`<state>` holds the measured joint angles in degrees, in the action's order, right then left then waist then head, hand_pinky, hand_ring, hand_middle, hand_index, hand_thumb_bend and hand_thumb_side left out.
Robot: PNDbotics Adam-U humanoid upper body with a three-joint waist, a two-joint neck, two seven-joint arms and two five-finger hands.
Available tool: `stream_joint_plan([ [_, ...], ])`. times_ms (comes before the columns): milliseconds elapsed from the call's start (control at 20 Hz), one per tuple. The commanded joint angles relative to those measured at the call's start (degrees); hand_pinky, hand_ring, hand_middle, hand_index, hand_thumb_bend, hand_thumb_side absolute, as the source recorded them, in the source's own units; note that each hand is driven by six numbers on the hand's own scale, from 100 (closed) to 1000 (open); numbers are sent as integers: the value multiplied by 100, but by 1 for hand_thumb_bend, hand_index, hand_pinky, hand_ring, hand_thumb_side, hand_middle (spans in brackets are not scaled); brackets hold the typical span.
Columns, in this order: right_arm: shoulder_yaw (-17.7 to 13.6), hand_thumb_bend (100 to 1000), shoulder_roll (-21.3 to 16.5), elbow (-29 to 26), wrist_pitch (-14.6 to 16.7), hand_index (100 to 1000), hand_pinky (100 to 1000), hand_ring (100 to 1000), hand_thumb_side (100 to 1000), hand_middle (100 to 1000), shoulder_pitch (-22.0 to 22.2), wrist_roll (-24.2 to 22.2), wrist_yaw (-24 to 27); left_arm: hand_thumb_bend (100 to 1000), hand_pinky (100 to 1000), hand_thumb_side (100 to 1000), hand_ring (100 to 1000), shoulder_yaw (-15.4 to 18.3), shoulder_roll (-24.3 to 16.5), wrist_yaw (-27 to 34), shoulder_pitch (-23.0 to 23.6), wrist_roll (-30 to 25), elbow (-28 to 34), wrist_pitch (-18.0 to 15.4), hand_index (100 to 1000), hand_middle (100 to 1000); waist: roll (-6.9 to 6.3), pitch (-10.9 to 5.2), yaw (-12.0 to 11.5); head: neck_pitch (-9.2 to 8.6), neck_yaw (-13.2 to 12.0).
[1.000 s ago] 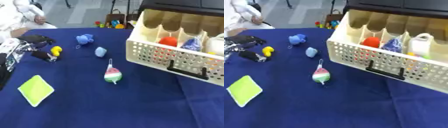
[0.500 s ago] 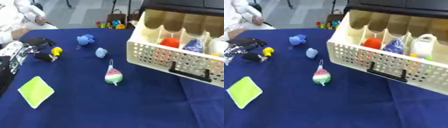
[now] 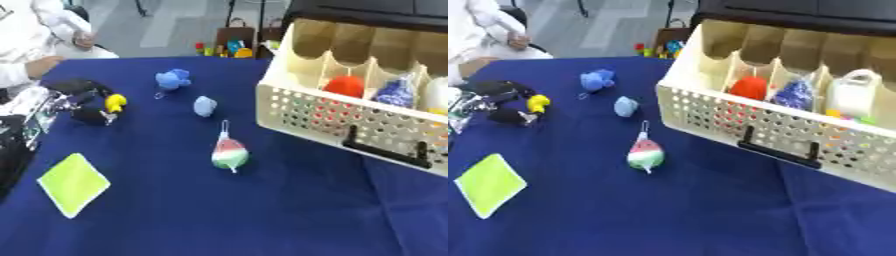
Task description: Pick up objects from table and place into drawer.
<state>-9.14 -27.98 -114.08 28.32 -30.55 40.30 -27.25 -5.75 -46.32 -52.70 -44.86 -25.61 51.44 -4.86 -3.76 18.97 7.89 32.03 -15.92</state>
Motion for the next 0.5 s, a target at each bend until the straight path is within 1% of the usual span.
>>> stream_joint_plan([
  [50,-3,100,-94,-51,72,728,570,598,885,586,-80,117,-75,216,627,763,838,113,-139,68,-130,-8,-16,60,961,826,8,-83,14,-98,-30],
  [300,1,100,-92,-51,70,728,572,597,885,582,-88,134,-94,200,623,767,834,156,-97,87,-156,37,-102,117,954,818,13,-37,42,-162,-53],
  [500,2,100,-85,-51,65,728,573,597,885,581,-85,144,-106,167,613,741,821,174,-81,102,-175,81,-147,156,925,791,20,-13,47,-187,-86],
])
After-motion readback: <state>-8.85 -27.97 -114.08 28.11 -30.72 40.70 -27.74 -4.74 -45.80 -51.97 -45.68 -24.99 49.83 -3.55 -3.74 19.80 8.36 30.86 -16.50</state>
